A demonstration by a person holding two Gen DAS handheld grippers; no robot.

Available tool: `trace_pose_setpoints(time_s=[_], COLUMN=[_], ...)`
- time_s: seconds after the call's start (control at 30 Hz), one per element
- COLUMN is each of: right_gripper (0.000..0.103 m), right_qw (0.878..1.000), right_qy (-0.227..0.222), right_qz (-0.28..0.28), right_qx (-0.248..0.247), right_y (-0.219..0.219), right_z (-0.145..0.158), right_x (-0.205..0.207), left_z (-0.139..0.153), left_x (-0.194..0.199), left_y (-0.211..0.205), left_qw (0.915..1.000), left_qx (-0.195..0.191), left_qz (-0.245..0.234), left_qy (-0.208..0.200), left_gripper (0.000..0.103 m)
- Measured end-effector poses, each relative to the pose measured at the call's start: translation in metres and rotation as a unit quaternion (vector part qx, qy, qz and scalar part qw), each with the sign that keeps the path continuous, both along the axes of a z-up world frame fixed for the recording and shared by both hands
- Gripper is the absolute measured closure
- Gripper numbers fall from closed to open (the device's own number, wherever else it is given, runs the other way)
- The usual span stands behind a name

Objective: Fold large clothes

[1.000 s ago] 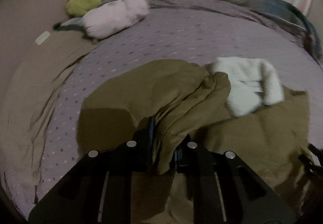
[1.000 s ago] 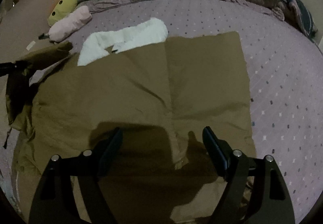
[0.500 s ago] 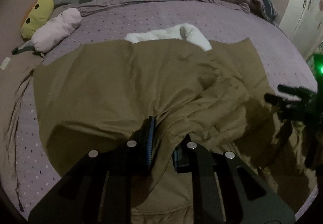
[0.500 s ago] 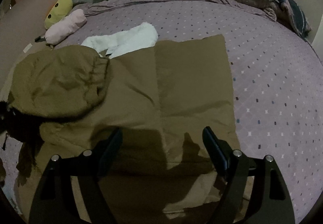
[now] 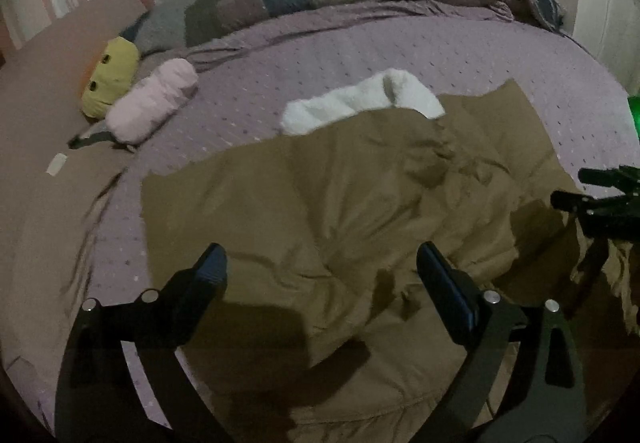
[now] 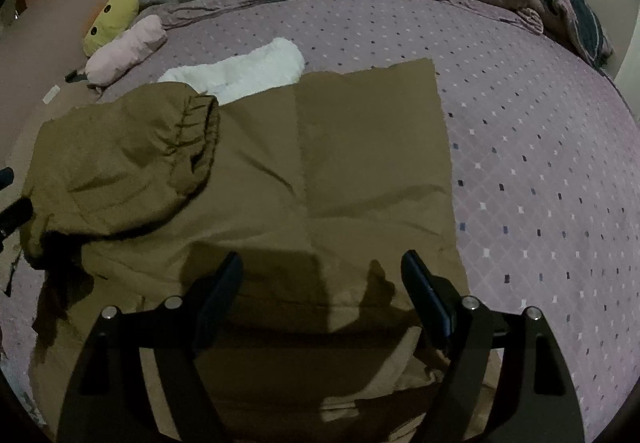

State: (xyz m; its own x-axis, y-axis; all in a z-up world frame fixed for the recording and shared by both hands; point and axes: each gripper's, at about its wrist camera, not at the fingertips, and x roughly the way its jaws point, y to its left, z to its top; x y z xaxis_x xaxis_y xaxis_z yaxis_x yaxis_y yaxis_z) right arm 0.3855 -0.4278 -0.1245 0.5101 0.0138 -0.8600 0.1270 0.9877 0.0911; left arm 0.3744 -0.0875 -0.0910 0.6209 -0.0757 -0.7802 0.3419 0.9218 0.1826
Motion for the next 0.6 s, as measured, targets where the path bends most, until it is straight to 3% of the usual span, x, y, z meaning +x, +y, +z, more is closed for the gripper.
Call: trace_pose_setpoints(time_s=[0.17, 0.3, 0.53, 0.57, 0.6], right_gripper=[0.021, 0.021, 0.023, 0.028, 0.04], right_qw=[1.0, 0.998, 0.995, 0.994, 0.993], right_qy=[-0.003, -0.007, 0.028, 0.032, 0.035], right_qz=[0.012, 0.024, 0.033, 0.034, 0.038], right_qx=[0.018, 0.053, 0.085, 0.095, 0.107], right_y=[0.018, 0.038, 0.07, 0.072, 0.075], right_z=[0.002, 0.004, -0.022, -0.026, -0.029], right_x=[0.015, 0.038, 0.085, 0.087, 0.089], left_z=[0.003, -0.002, -0.028, -0.032, -0.035], left_x=[0.017, 0.035, 0.048, 0.047, 0.047], left_y=[0.044, 0.103, 0.15, 0.15, 0.151], left_qw=[0.9982, 0.993, 0.9871, 0.9869, 0.9866], left_qx=[0.012, -0.001, 0.032, 0.034, 0.035], left_qz=[0.058, 0.118, 0.155, 0.156, 0.157], left_qy=[-0.008, 0.001, 0.02, 0.023, 0.024], left_gripper=[0.006, 0.005, 0.004, 0.004, 0.004])
